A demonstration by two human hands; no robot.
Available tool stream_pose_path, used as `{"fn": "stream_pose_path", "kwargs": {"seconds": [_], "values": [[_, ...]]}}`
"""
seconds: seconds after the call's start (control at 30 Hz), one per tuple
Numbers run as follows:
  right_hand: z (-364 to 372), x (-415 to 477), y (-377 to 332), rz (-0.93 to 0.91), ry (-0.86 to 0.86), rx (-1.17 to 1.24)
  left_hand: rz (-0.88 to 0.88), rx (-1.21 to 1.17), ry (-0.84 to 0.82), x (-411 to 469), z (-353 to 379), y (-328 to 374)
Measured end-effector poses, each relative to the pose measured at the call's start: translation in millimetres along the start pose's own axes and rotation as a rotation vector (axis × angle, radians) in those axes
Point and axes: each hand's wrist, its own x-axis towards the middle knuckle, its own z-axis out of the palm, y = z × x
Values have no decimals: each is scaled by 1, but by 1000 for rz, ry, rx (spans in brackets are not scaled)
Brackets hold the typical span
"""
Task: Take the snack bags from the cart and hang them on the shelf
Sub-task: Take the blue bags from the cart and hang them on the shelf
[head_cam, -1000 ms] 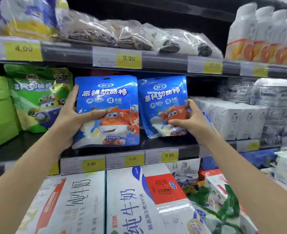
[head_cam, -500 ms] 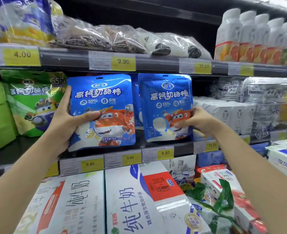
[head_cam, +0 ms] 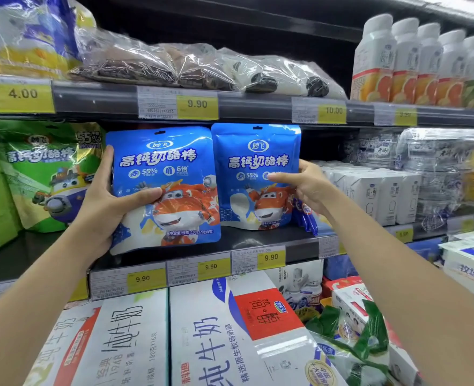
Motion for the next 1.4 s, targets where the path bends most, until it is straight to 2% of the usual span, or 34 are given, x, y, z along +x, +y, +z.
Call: {"fn": "stream_pose_path", "kwargs": {"seconds": [0.3,0.47,0.63,0.77,0.8,0.87,0.97,1.0,1.07,1.23,1.4], "values": [[1,21,3,3,85,171,0,23,-39,-9,-1,-10],[-5,13,4,4,101,197,35,7,9,-14,9,-9],[-6,-5,-7,0,267,20,95,-17,110,-46,16,3],[10,-48,-17,-169,654,-391,36,-11,39,-70,40,11],[15,-61,-22,-188,662,-395,5,-27,-5,-73,48,13],[22,-84,-33,-61,437,-187,-50,-39,-69,-72,64,11],[21,-111,-49,368,-102,145,-103,-30,-133,-62,90,7],[18,-115,-49,438,-236,177,-110,-20,-150,-57,99,7],[10,-120,-48,483,-367,151,-115,-17,-174,-45,113,6],[0,-113,-44,426,-292,55,-127,-10,-190,-7,138,4],[-11,-91,-26,323,-144,-4,-67,221,-276,15,136,2]]}}
